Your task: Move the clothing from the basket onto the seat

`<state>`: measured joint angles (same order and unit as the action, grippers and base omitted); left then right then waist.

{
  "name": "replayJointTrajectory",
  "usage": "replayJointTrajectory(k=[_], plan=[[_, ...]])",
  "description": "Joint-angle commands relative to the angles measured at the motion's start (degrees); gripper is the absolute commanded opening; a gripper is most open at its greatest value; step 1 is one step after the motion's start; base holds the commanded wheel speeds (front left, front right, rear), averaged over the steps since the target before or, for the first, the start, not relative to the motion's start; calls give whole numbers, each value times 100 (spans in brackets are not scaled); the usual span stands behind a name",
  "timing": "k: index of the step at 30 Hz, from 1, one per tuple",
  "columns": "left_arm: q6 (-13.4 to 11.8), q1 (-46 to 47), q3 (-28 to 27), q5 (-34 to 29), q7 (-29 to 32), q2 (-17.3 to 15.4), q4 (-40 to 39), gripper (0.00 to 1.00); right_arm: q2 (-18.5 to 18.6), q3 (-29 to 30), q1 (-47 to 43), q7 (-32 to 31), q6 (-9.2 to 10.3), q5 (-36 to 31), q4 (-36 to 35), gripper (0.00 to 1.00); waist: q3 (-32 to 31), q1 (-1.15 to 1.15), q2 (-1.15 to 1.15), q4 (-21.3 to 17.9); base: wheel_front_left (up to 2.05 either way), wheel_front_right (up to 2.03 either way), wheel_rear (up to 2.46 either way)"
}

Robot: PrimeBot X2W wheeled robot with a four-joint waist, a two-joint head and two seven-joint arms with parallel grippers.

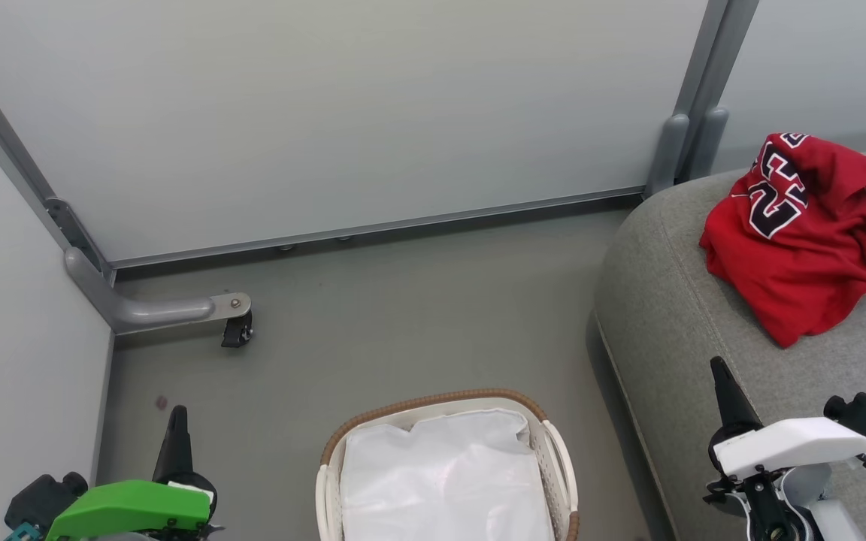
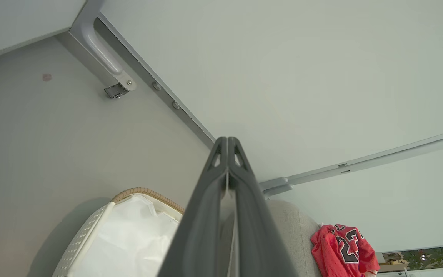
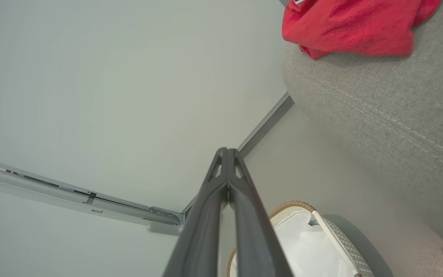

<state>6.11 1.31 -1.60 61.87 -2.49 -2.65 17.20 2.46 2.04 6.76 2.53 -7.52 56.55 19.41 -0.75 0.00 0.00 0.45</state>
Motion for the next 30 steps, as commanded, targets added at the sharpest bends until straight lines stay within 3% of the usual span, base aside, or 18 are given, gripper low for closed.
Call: replayJointTrajectory(k=[1, 30], plan=[[46, 165, -42, 174, 44, -24, -73, 0, 36, 41, 15, -53, 2, 191, -99, 0, 2, 0, 0, -1, 0, 0, 0], [95, 358, -275, 1589, 472, -30, -203, 0, 46, 248, -27, -474, 2, 1855, -329, 0, 39, 0, 0, -19, 0, 0, 0]])
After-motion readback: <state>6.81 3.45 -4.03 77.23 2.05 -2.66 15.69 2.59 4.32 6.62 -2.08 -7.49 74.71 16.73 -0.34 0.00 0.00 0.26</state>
